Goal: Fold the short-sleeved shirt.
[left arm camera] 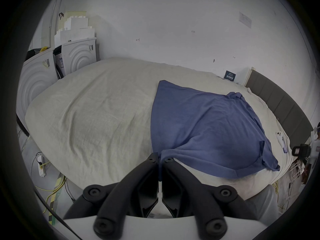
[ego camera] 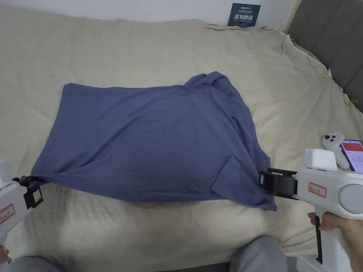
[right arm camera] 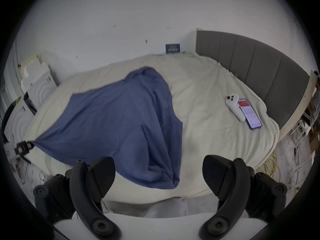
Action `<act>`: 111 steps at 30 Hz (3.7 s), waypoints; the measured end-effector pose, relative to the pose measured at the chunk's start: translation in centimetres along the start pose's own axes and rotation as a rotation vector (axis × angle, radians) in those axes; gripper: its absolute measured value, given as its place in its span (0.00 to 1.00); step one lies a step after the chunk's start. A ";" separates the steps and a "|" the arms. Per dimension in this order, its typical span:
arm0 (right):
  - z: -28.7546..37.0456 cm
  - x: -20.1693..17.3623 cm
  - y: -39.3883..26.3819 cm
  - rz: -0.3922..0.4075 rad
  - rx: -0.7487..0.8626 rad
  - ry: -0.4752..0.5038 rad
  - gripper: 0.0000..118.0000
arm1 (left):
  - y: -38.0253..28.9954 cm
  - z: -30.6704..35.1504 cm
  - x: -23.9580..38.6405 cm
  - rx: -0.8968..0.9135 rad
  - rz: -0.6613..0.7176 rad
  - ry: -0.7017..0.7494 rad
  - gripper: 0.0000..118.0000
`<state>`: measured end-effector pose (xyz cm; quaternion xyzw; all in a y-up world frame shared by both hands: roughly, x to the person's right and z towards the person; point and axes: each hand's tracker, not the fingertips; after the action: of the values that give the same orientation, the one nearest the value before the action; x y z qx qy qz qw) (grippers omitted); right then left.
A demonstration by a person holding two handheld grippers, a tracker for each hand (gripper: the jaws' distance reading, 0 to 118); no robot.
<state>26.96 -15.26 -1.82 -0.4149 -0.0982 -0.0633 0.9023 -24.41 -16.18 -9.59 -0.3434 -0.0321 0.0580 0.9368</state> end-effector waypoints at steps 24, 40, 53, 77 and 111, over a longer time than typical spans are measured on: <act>-6.5 0.2 -3.8 0.133 -0.165 0.022 0.05 | -1.6 -1.1 -0.1 -0.068 0.037 0.042 0.00; 0.6 1.6 7.5 0.056 -0.003 0.125 0.05 | 5.9 -0.3 -1.7 0.043 0.079 0.014 0.00; -12.0 -2.0 19.1 0.111 -0.092 -0.055 0.05 | 14.9 -13.7 2.4 -0.016 -0.059 0.088 0.00; -16.4 -1.3 21.1 0.001 -0.014 -0.068 0.90 | 15.9 -19.6 1.7 -0.014 -0.075 0.245 1.00; 3.3 -5.6 1.0 -0.057 0.569 -0.013 0.00 | 2.0 -0.3 4.2 0.390 -0.088 0.024 0.00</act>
<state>21.27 -11.96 -1.77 -0.1424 -0.1295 -0.0558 0.9797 -20.40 -14.33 -11.07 -0.1544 -0.0243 0.0179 0.9875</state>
